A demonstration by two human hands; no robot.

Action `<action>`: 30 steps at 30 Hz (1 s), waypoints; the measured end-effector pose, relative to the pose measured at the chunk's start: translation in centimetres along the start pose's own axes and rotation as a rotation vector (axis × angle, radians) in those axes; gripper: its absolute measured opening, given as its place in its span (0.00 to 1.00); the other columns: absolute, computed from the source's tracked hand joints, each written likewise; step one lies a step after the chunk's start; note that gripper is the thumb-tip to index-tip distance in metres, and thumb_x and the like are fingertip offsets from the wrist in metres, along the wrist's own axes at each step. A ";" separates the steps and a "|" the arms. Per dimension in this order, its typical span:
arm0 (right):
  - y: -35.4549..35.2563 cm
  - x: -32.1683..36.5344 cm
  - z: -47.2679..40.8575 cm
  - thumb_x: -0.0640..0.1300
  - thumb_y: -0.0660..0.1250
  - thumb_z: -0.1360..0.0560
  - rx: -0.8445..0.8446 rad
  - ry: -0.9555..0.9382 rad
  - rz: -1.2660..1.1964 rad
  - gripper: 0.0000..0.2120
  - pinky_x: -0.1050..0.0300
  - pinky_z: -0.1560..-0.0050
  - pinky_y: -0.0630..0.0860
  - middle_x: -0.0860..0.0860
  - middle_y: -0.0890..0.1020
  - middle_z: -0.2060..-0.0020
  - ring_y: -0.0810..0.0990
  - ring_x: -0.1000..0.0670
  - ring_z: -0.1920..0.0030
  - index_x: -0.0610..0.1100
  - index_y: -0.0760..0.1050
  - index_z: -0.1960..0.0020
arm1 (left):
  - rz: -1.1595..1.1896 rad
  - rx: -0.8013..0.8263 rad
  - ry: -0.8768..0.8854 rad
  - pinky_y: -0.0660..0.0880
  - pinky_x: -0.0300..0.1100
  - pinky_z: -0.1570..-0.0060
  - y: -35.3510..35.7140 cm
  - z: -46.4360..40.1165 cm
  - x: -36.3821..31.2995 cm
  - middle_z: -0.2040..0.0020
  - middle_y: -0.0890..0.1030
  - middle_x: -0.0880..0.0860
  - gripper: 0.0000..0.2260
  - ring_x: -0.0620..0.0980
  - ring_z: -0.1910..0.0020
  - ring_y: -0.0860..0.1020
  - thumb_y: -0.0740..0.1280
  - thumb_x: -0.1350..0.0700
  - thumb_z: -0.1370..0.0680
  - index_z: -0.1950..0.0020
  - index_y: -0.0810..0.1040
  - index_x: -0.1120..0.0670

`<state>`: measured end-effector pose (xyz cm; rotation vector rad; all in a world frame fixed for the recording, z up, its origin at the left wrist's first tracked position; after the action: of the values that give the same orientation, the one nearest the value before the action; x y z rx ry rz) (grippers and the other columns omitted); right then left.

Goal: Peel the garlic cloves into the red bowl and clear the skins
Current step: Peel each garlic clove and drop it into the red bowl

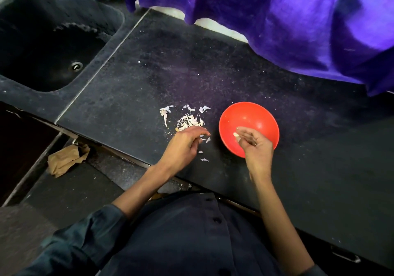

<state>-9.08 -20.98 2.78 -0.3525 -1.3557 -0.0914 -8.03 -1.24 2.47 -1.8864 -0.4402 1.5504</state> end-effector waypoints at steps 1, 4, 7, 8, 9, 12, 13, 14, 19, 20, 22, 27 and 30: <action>-0.1 0.0 0.0 0.28 0.66 0.27 -0.006 -0.007 0.023 0.21 0.61 0.45 0.75 0.58 0.83 0.55 0.81 0.62 0.52 0.55 0.80 0.53 | -0.001 0.009 -0.010 0.77 0.48 0.43 0.0 0.0 0.0 0.42 0.81 0.51 0.14 0.50 0.44 0.80 0.65 0.69 0.24 0.43 0.82 0.56; -0.1 0.2 0.1 0.27 0.64 0.27 -0.022 -0.015 0.047 0.22 0.65 0.45 0.73 0.59 0.83 0.52 0.80 0.64 0.51 0.55 0.80 0.51 | -0.019 0.020 -0.053 0.77 0.48 0.43 -0.3 0.1 0.4 0.42 0.82 0.51 0.13 0.51 0.44 0.80 0.65 0.68 0.23 0.43 0.81 0.56; 0.7 0.4 0.1 0.27 0.64 0.26 0.013 -0.028 0.041 0.23 0.69 0.47 0.72 0.60 0.83 0.53 0.80 0.64 0.51 0.56 0.80 0.53 | -0.034 -0.006 -0.165 0.77 0.43 0.45 -1.0 0.4 1.3 0.46 0.84 0.52 0.13 0.51 0.47 0.82 0.66 0.67 0.23 0.43 0.82 0.55; 1.1 0.6 0.1 0.27 0.65 0.26 0.037 -0.033 0.040 0.23 0.70 0.48 0.72 0.60 0.83 0.54 0.80 0.65 0.52 0.56 0.80 0.53 | -0.034 -0.023 -0.197 0.77 0.40 0.47 -1.3 0.5 1.7 0.47 0.84 0.52 0.13 0.50 0.49 0.82 0.66 0.67 0.24 0.43 0.82 0.56; 1.6 0.7 0.2 0.28 0.65 0.26 0.064 -0.039 0.039 0.22 0.71 0.49 0.72 0.60 0.83 0.55 0.80 0.65 0.52 0.56 0.80 0.54 | -0.035 -0.037 -0.220 0.77 0.38 0.48 -1.6 0.6 2.0 0.49 0.85 0.53 0.12 0.49 0.50 0.83 0.66 0.67 0.24 0.44 0.82 0.56; 3.8 0.6 0.0 0.30 0.66 0.25 0.160 -0.048 0.070 0.19 0.68 0.48 0.74 0.58 0.84 0.56 0.81 0.62 0.53 0.55 0.80 0.53 | -0.044 -0.060 -0.258 0.79 0.43 0.51 -2.3 0.8 3.0 0.54 0.86 0.52 0.06 0.50 0.55 0.84 0.71 0.62 0.24 0.48 0.84 0.56; 4.6 0.5 -0.1 0.30 0.66 0.25 0.196 -0.050 0.101 0.18 0.67 0.48 0.75 0.57 0.84 0.56 0.81 0.62 0.54 0.54 0.80 0.53 | -0.048 -0.065 -0.285 0.80 0.45 0.53 -2.6 0.8 3.2 0.56 0.86 0.51 0.06 0.49 0.57 0.84 0.72 0.58 0.25 0.49 0.84 0.55; 5.5 0.4 -0.2 0.30 0.66 0.25 0.233 -0.057 0.142 0.17 0.65 0.48 0.75 0.56 0.84 0.56 0.81 0.61 0.54 0.53 0.80 0.52 | -0.060 -0.071 -0.316 0.80 0.46 0.55 -2.9 0.9 3.3 0.57 0.86 0.50 0.07 0.49 0.58 0.83 0.73 0.54 0.26 0.49 0.84 0.53; 9.1 0.2 -1.1 0.32 0.68 0.26 0.341 -0.122 0.470 0.12 0.63 0.50 0.76 0.48 0.83 0.49 0.82 0.52 0.54 0.42 0.82 0.46 | -0.202 -0.067 -0.406 0.72 0.40 0.60 -4.2 0.7 3.8 0.56 0.85 0.48 0.10 0.49 0.56 0.81 0.69 0.44 0.24 0.48 0.83 0.47; 9.7 0.1 -1.2 0.32 0.68 0.26 0.343 -0.143 0.535 0.12 0.61 0.49 0.77 0.47 0.83 0.49 0.82 0.51 0.54 0.42 0.82 0.46 | -0.201 -0.063 -0.405 0.73 0.40 0.59 -4.3 0.7 4.1 0.55 0.85 0.47 0.08 0.49 0.55 0.82 0.69 0.46 0.23 0.48 0.83 0.47; 10.6 -0.1 -1.5 0.34 0.69 0.26 0.326 -0.201 0.656 0.10 0.54 0.48 0.77 0.45 0.83 0.49 0.82 0.46 0.54 0.42 0.83 0.46 | -0.188 -0.047 -0.398 0.78 0.44 0.54 -4.4 0.7 4.8 0.53 0.85 0.47 0.06 0.50 0.53 0.82 0.69 0.51 0.23 0.47 0.82 0.48; 11.7 0.4 -1.8 0.37 0.66 0.23 0.290 -0.283 0.879 0.08 0.51 0.51 0.75 0.43 0.80 0.51 0.81 0.43 0.54 0.41 0.82 0.48 | -0.162 -0.026 -0.374 0.79 0.48 0.51 -4.5 1.0 5.5 0.52 0.85 0.47 0.06 0.50 0.52 0.82 0.69 0.56 0.23 0.46 0.82 0.49; 12.1 0.9 -2.1 0.39 0.66 0.23 0.259 -0.272 0.884 0.07 0.55 0.55 0.74 0.44 0.80 0.54 0.80 0.43 0.56 0.41 0.82 0.52 | -0.151 -0.003 -0.354 0.79 0.49 0.51 -4.6 0.9 5.9 0.51 0.85 0.48 0.06 0.50 0.52 0.83 0.69 0.56 0.23 0.47 0.82 0.50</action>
<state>-3.72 -10.06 0.93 -0.7301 -1.3477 0.8831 -6.85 6.07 1.10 -1.5414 -0.7229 1.7817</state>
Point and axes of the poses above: each hand's wrist, its own z-axis away from the middle knuckle, its own y-axis out of the palm, x = y × z, the point moved 1 cm from there along -z, towards the middle knuckle
